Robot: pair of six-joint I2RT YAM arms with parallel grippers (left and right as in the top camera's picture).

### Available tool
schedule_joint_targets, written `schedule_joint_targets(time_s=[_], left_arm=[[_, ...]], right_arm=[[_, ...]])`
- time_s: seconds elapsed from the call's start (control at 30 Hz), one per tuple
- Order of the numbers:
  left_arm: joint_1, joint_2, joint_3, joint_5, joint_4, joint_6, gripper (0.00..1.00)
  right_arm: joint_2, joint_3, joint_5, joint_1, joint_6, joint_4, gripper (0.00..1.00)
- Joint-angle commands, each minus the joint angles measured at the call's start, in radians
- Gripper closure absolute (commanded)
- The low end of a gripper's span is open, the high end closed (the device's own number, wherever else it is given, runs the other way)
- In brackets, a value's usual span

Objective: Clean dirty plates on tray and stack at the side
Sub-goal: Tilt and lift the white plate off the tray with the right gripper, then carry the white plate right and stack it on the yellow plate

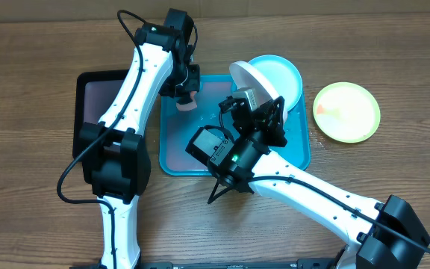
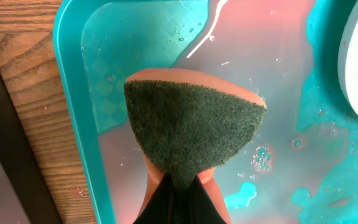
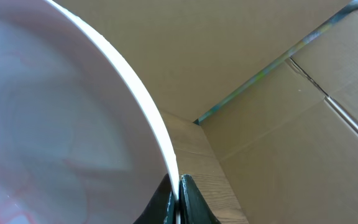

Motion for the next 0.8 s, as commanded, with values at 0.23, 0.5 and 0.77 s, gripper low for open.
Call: schedule_joint_targets(time_s=[0.23,0.5,0.77], left_arm=[[-0.002,-0.001,0.016,-0.003,0.002,-0.014,0.96],[-0.002,-0.001,0.016,-0.003,0.002,-0.014,0.96],[-0.002,-0.001,0.016,-0.003,0.002,-0.014,0.96]], right_arm=[[-0.024,0.024,-0.039,0.006,0.016,0.005,0.96],[-0.024,0.023,-0.499,-0.021,0.016,0.001,0.96],[-0.024,0.021,-1.023,-0.235,-0.024,0.000,0.96]])
